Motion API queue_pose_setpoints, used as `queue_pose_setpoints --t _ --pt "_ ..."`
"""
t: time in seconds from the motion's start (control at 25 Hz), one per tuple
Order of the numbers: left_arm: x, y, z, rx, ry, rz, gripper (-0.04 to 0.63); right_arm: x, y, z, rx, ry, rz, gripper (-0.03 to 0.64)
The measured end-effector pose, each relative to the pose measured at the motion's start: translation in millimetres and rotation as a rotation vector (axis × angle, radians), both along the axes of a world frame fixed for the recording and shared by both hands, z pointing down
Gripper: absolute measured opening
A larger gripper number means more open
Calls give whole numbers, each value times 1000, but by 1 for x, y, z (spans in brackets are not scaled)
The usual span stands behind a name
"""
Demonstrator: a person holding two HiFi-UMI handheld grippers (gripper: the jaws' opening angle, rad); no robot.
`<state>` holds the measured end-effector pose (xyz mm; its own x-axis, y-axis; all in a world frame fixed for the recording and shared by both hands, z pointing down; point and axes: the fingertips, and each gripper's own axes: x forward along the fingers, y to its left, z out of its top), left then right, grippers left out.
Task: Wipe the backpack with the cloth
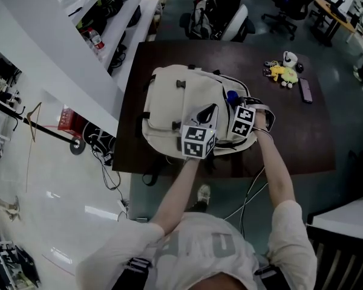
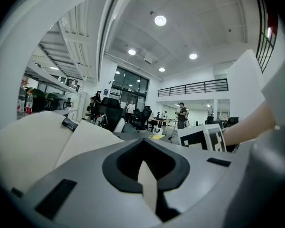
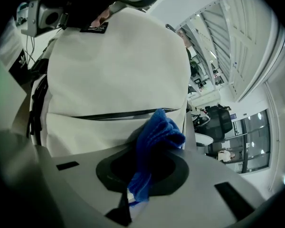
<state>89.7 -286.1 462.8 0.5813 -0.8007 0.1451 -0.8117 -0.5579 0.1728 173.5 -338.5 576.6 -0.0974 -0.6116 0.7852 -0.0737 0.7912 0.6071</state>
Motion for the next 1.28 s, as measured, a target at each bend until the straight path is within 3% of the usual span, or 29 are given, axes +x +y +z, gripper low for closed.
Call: queue_pose_setpoints --t 0.6,0.88,1.08,1.28 --pt "-17 121 10 -28 19 13 3 -23 155 34 -40 47 -28 41" --pt "-15 164 20 -32 5 42 3 -39 207 49 -69 3 -30 41" --pt "-5 166 26 -37 3 50 3 -35 202 26 -16 -76 -29 41" --pt "19 132 14 -24 26 31 3 -5 141 -27 100 -68 -49 41"
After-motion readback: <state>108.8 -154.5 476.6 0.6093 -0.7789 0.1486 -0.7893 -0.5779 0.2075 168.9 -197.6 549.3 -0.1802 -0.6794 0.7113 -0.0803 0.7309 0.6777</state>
